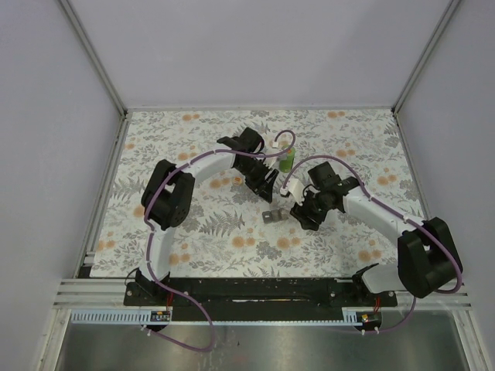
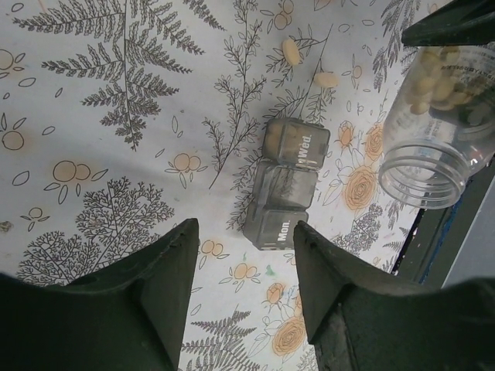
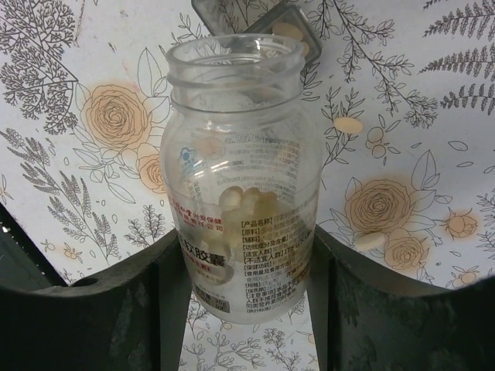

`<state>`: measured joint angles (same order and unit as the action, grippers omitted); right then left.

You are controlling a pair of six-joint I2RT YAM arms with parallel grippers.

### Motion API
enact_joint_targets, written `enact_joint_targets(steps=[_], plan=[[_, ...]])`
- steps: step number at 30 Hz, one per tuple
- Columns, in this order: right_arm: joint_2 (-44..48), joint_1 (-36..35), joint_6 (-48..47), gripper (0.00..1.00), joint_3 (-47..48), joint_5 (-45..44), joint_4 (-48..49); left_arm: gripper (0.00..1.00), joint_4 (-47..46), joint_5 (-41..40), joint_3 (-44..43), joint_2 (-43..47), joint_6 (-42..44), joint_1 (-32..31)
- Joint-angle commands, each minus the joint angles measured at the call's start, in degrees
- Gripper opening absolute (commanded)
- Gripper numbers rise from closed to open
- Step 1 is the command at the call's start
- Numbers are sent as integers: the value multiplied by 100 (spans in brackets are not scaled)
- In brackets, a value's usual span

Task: Sort the pills into containers
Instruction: Pour the pill into the pill container.

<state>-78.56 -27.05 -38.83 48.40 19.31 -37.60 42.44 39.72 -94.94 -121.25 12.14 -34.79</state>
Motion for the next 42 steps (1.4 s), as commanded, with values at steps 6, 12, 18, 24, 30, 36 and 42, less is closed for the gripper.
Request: enact_joint_targets(steps=[6, 12, 18, 24, 30, 36, 42], plan=[[-194, -64, 77, 0, 433, -331, -229, 54, -51, 413, -394, -74, 78, -55], [-264, -116, 68, 0, 477, -349, -282, 53, -42, 431, -473, -153, 157, -90], [-282, -187, 95, 0, 477, -384, -282, 51, 186, 475, -675, -355, 350, -90], [-308, -231, 104, 0, 512, -393, -291, 44, 204, 492, -676, -434, 368, -90], [-335, -257, 95, 0, 521, -419, -291, 39, 221, 536, -667, -443, 394, -90], [-344, -266, 130, 0, 477, -411, -256, 35, 309, 598, -649, -443, 447, -90], [-370, -318, 191, 0, 530, -472, -265, 32, 335, 686, -631, -434, 421, -90]])
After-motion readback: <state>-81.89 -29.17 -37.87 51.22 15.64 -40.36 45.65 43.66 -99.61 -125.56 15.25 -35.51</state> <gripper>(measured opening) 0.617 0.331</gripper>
